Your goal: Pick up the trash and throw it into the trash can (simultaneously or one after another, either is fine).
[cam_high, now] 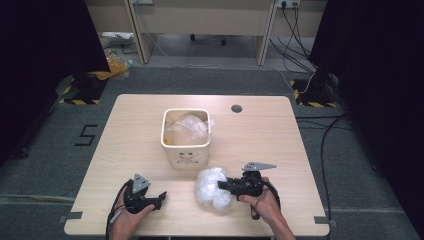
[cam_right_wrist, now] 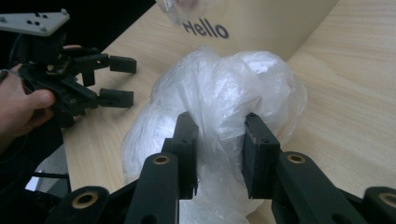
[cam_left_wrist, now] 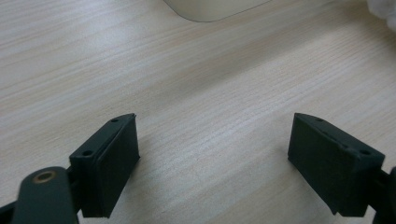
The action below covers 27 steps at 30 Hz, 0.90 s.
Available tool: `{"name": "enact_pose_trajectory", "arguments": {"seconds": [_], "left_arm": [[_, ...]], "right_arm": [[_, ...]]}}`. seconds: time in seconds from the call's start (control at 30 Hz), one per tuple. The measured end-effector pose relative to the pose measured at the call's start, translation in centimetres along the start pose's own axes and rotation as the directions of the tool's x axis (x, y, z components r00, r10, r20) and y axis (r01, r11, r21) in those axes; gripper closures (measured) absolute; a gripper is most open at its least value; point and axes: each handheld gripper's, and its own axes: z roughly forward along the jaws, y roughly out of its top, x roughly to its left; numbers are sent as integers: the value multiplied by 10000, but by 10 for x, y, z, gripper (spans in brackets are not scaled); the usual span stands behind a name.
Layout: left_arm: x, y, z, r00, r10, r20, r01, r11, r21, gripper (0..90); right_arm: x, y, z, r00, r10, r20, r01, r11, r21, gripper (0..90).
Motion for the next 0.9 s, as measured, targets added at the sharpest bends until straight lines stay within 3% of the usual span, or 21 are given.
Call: {"name": "enact_pose_trajectory", "arguments": {"seconds": [0.33, 0.6, 0.9], "left_arm": [[0, 0, 0, 10000, 2, -1, -2, 10000, 0, 155], [0, 0, 0, 10000, 2, -2, -2, 10000, -2, 155], [0, 0, 0, 10000, -7, -4, 7, 10000, -6, 155]], "right_arm": [[10, 17, -25, 9993, -243, -270, 216, 9951, -963, 719], [15, 32, -47, 9982, -569, -191, 528, 9843, -1683, 720], [18, 59, -60, 9962, -727, -483, 602, 9730, -2226, 721]]}}
